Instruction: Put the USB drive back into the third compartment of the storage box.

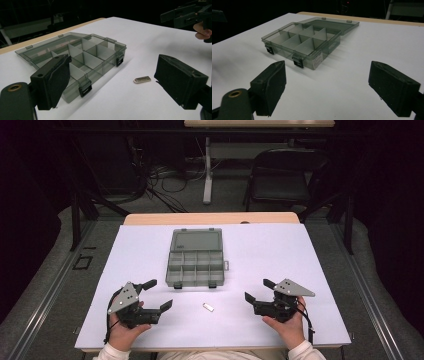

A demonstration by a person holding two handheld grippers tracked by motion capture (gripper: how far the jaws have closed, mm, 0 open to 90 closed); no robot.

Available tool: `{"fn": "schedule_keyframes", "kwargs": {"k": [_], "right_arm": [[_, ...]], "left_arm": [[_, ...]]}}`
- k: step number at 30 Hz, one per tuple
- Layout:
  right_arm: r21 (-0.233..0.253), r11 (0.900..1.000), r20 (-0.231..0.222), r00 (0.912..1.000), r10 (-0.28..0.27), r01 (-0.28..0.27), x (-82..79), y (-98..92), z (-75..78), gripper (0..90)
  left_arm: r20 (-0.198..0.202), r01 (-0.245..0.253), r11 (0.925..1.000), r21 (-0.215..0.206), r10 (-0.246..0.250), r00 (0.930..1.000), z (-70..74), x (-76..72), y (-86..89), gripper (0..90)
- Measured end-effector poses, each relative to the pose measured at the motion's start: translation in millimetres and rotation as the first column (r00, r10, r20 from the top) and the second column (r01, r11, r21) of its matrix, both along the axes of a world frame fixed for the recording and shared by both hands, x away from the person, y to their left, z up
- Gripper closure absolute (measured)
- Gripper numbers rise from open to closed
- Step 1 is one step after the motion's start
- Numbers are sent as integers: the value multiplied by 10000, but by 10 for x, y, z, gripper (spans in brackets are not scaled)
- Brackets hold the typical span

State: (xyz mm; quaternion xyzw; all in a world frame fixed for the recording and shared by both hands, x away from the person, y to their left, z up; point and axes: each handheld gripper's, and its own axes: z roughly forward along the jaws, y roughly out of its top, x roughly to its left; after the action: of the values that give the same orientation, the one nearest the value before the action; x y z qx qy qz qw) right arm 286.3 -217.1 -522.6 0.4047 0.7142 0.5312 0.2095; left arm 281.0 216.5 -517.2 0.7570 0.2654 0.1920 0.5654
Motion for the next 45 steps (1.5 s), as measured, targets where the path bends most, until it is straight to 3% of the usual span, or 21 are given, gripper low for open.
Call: {"fn": "schedule_keyframes", "kwargs": {"k": [7, 21, 28, 45], "right_arm": [[-686, 9976, -17, 10000, 93, -94, -31, 49, -31, 140], [-1191, 9911, -76, 9982, 588, -593, -46, 255, -35, 157], [-1204, 9894, -107, 9967, 804, -811, -69, 338, -14, 194], [-1772, 9721, -84, 9879, 1547, -1537, -14, 678, -20, 281]], "left_arm": [[-88, 58, 9998, -194, -60, 9999, -12, 6, -3, 130], [-155, 165, 9999, 13, -164, 9997, -37, -14, -24, 144], [-162, 208, 9998, -33, -208, 9997, -34, -52, -12, 145], [-179, 379, 9992, 107, -377, 9991, -41, -95, -58, 150]]}}
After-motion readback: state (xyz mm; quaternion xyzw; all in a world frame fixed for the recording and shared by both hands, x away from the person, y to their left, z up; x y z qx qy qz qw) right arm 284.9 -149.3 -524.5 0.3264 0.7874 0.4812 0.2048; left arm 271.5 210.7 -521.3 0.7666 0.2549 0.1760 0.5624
